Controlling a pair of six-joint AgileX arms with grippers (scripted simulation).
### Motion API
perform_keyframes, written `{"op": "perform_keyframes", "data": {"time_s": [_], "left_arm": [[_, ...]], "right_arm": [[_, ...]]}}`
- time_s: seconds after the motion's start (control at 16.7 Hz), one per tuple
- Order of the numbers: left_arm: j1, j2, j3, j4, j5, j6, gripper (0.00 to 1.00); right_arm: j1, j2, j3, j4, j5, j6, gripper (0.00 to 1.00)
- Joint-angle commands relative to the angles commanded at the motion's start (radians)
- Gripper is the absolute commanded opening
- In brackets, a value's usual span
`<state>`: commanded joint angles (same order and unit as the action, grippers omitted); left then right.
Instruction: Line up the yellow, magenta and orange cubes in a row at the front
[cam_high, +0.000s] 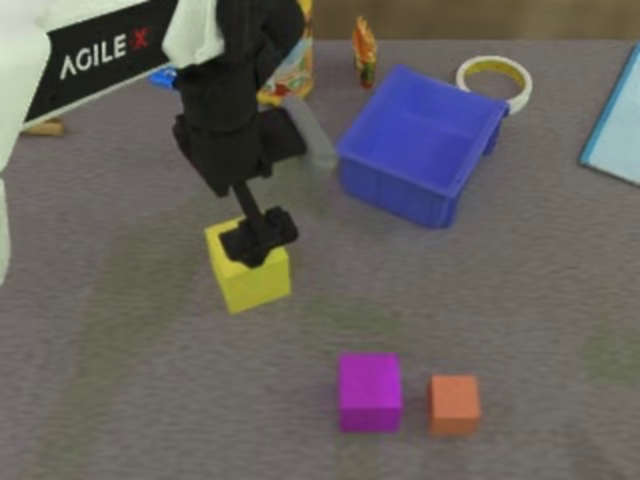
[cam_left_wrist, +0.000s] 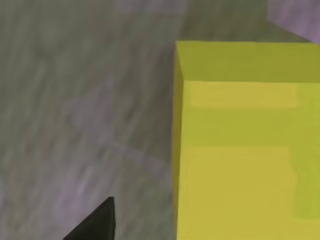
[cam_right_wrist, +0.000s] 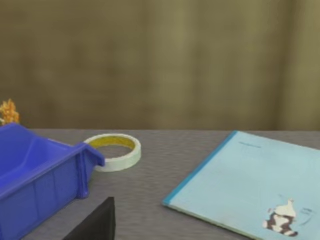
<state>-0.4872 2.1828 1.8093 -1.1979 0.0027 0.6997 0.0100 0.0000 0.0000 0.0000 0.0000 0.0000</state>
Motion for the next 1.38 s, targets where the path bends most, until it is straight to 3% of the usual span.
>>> {"op": "perform_keyframes", "data": {"time_s": [0.48, 0.78, 1.38], "left_arm": [[0.005, 0.077, -0.178, 0.256, 0.001, 0.005, 1.00], [0.005, 0.082, -0.189, 0.272, 0.001, 0.005, 1.00], [0.005, 0.082, -0.189, 0.272, 0.001, 0.005, 0.25]], "right_arm": [[0.000, 0.000, 0.000, 0.000, 0.000, 0.000, 1.00], [0.000, 0.000, 0.000, 0.000, 0.000, 0.000, 1.00], [0.000, 0.000, 0.000, 0.000, 0.000, 0.000, 1.00]]}}
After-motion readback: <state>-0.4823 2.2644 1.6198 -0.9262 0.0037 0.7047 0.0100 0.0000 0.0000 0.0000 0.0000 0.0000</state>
